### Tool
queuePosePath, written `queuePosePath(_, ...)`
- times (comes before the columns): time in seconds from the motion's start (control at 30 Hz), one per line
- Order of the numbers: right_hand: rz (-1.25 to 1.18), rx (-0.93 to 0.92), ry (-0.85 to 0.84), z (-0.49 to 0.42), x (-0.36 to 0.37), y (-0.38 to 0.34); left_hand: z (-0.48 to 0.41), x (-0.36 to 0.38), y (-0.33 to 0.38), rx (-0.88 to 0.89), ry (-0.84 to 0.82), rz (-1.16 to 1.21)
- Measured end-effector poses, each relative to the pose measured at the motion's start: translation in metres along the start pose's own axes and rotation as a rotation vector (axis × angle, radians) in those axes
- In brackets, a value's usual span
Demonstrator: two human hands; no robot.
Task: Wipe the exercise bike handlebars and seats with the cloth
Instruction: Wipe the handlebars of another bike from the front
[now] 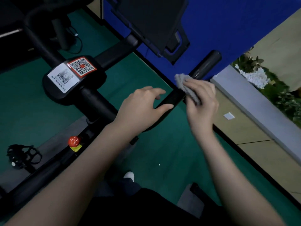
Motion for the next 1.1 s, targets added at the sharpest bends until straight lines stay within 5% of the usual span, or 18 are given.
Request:
queuePosePath(0.23, -0.551, 0.675, 0.527, 0.066, 0.032, -0.011, -0.005, 0.012, 0.002, 0.034, -0.001, 0.099)
queuePosePath(0.5, -1.153, 1.163, 0.581, 0.060, 0.054, 0.015, -0.003, 0.010, 0.005, 0.036, 0.009, 0.079)
queuePosePath(0.77, -1.463, 1.250, 0.225, 0.069, 0.067, 0.007, -0.003, 0.007, 0.007, 0.020, 0.011, 0.082)
queuePosePath(1.1, -1.468, 1.222, 0.169, 0.067, 0.064, 0.013, -0.004, 0.004, 0.012, 0.006, 0.027, 0.068)
Point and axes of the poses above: each hand's wrist, its own z-axis away from the middle knuckle, its own x-axis out of the palm, y = z × x, the point moved 5 cm from there along -z, towards the middle knuckle, and after that the axes turned 3 degrees about -z, right-handed, at the moved point
